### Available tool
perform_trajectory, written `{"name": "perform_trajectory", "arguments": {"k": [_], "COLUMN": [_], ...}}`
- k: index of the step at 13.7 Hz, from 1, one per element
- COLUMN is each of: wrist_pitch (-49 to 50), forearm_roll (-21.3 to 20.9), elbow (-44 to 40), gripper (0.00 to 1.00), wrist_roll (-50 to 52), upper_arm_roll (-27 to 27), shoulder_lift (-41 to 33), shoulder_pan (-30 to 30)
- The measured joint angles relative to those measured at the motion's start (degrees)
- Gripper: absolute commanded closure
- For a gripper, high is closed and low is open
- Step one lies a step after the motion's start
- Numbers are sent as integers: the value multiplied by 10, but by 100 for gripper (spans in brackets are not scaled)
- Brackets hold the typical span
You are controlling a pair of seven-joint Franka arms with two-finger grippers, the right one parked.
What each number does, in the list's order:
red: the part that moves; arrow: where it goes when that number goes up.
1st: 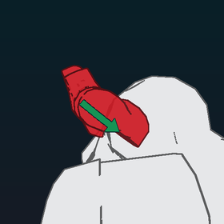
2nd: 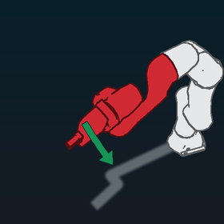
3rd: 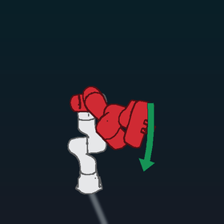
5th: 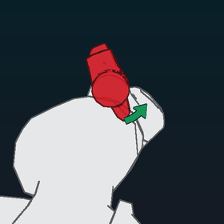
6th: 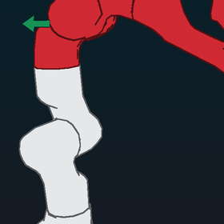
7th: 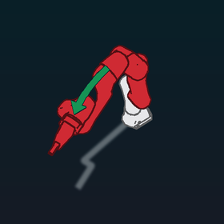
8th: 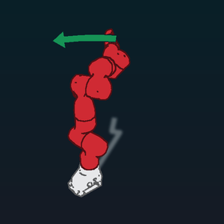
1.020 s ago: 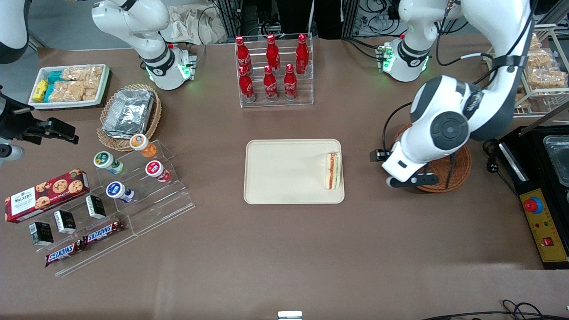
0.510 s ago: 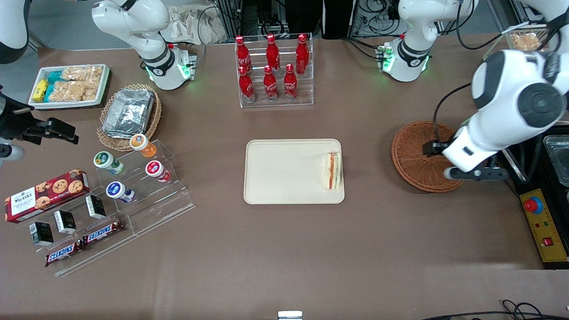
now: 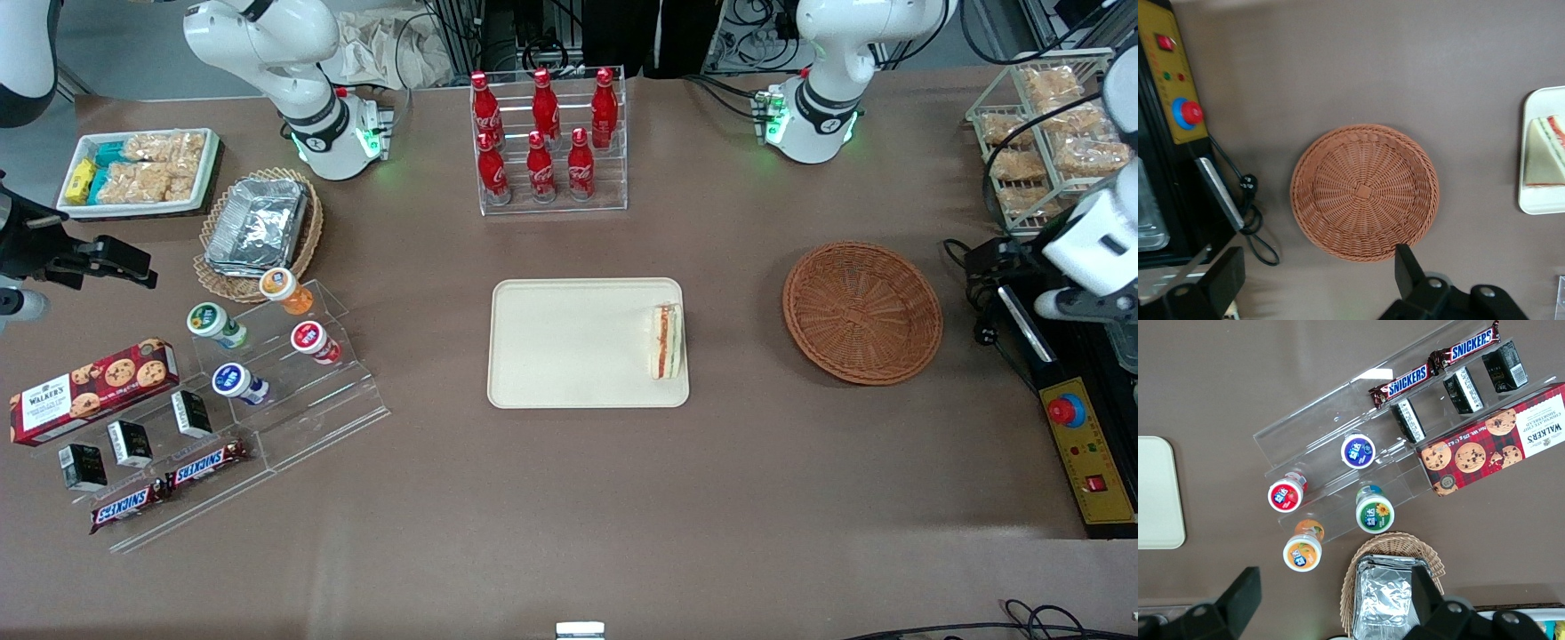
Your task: Place sandwich from basket to tray
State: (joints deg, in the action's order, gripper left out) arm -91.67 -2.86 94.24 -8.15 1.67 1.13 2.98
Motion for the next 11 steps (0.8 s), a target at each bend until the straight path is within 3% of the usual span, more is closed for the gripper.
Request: {"name": "perform_trajectory", "arguments": {"k": [11], "wrist_pitch": [14], "forearm_roll": [1], "elbow": [-32], "gripper": [0], "wrist_roll": [-5], "upper_arm_roll": [-3], "shoulder_lift": [2], "shoulder_pan": [0]}}
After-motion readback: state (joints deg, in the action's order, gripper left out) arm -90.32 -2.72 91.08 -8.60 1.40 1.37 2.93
